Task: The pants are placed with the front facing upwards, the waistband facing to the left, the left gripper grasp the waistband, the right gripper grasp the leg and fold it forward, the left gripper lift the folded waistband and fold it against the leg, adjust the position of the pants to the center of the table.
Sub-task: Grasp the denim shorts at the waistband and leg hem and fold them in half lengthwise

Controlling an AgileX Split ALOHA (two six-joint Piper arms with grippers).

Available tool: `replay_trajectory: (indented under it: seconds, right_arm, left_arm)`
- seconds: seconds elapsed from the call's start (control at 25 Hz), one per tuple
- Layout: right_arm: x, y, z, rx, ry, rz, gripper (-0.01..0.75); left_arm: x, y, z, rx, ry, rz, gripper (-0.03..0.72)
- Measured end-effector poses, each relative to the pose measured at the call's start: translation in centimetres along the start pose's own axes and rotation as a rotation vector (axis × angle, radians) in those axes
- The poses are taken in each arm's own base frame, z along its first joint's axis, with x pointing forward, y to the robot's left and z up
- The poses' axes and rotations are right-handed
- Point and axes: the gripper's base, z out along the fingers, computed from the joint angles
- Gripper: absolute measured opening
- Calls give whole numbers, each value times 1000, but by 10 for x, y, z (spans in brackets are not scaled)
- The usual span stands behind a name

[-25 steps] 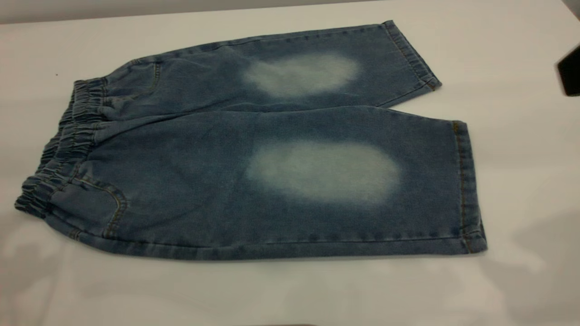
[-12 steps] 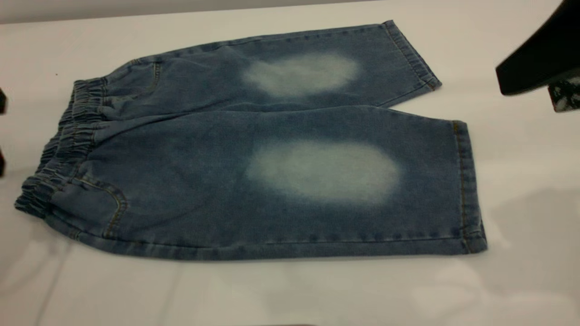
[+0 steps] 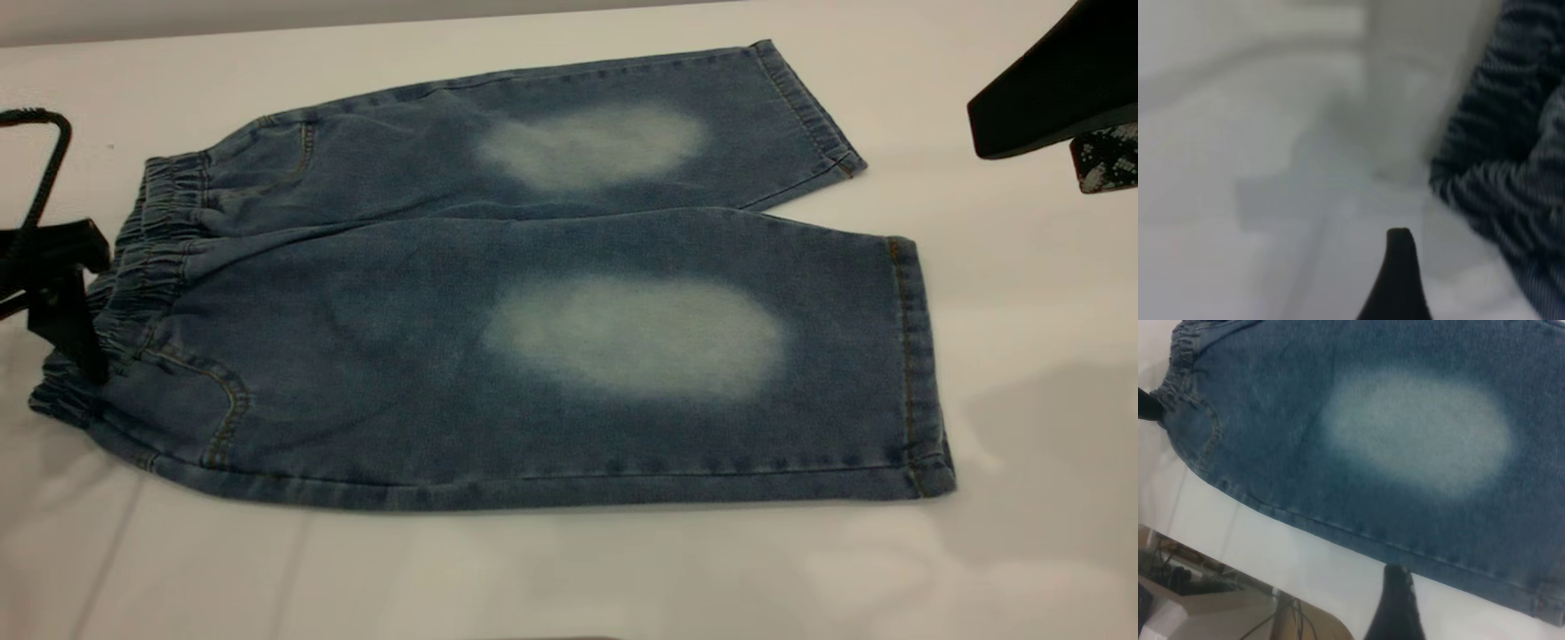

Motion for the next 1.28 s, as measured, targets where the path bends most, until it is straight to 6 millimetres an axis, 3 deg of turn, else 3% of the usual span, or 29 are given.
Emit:
replay_trajectory:
  seconds: [0.56,0.76,0.96,1.12,1.28]
  right_arm:
    - [-1,-2,0,19,-16,-2,496]
    - [-2,-2,0,23,-19,-2,496]
    - [-2,-2,0,20,-17,2,496]
    - [2,-2,6,-11,39,40,496]
    - [13,-10,23,-43,147,135,496]
  left_arm:
    - [-2,0,27,10,-29,-44,534]
    - [-4,-1,31,20,-50,-48,381]
    - [-8,-3,31,37,-90,-51,114]
    - [-9,-10,30,37,-80,2,83]
    - [-7,-31,20,55,-86,149,76]
